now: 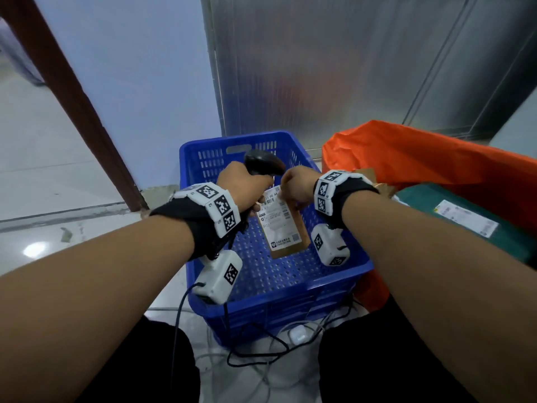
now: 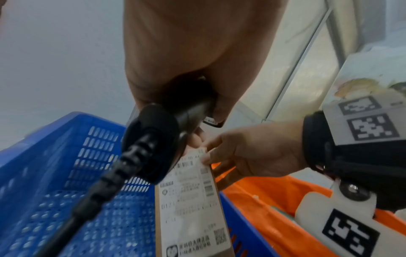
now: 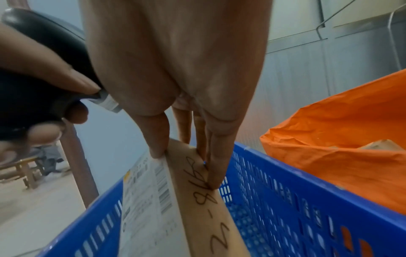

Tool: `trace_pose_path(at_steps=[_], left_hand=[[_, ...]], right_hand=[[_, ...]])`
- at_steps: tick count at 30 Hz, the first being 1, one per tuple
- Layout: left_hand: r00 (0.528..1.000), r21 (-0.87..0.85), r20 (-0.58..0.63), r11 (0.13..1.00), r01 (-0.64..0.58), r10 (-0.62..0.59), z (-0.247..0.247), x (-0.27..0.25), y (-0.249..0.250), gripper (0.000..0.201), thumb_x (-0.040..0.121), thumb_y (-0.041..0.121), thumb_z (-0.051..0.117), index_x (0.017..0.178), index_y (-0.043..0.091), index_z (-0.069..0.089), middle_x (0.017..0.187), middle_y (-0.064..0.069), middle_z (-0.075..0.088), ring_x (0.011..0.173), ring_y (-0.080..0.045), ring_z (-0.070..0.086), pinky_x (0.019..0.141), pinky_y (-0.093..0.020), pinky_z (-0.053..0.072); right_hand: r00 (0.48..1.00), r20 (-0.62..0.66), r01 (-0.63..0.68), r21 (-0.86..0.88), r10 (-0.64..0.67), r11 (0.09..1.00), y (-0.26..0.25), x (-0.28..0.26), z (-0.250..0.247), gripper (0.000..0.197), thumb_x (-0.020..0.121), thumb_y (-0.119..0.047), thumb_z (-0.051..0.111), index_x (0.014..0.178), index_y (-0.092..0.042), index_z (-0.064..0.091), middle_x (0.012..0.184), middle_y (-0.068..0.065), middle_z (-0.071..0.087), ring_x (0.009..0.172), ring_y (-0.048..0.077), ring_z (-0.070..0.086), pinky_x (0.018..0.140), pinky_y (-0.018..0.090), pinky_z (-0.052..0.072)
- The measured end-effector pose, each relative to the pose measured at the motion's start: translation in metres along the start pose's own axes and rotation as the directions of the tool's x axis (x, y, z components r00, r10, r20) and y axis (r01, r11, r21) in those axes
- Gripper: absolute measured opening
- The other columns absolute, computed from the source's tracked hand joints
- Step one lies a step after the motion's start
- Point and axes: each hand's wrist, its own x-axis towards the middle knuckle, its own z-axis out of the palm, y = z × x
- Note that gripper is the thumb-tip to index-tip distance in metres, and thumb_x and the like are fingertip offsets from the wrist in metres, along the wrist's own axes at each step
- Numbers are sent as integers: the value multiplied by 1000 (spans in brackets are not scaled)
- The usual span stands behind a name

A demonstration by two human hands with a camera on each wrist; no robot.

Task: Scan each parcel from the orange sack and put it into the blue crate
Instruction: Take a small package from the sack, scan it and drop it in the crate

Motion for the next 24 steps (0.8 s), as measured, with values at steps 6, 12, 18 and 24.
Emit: trace_pose_path(at_steps=[6, 12, 18, 24], left_hand=[[978, 178, 47, 965, 190, -202, -11, 18, -28, 18, 85, 20, 74, 84, 5, 64, 78, -19, 75, 77, -37, 76, 74, -53, 64], [904, 362, 101, 862, 355, -415, -23, 47, -54, 31, 94, 22, 73, 103, -5, 61, 93, -23, 69, 92, -40, 70, 91, -54, 58], [853, 524, 164, 777, 349, -494, -20, 58, -62, 35, 99, 29, 66, 99, -6, 61, 110, -21, 70, 109, -38, 68, 103, -52, 52], [876, 584, 185, 766, 267, -446, -9, 65, -61, 39, 96, 36, 69, 110, 0, 61, 109, -21, 73, 106, -37, 70, 101, -51, 54]], right_hand=[[998, 42, -47, -47, 49, 998, 8, 48, 65, 18, 85, -30, 67, 88, -12, 70, 86, 14, 73, 78, 33, 72, 76, 51, 61], [953, 250, -173, -14, 171, 985, 58, 113, 157, 30, 80, -32, 68, 99, -10, 67, 111, 16, 71, 96, 36, 70, 82, 51, 60], [856, 465, -307, 107, 226, 946, 34, 76, 168, 17, 98, -16, 61, 102, -1, 67, 105, 17, 71, 96, 35, 69, 93, 50, 55], [764, 588, -256, -99, 264, 962, 22, 61, 166, 52, 97, -29, 65, 141, -6, 51, 146, 14, 48, 126, 36, 52, 82, 43, 43]])
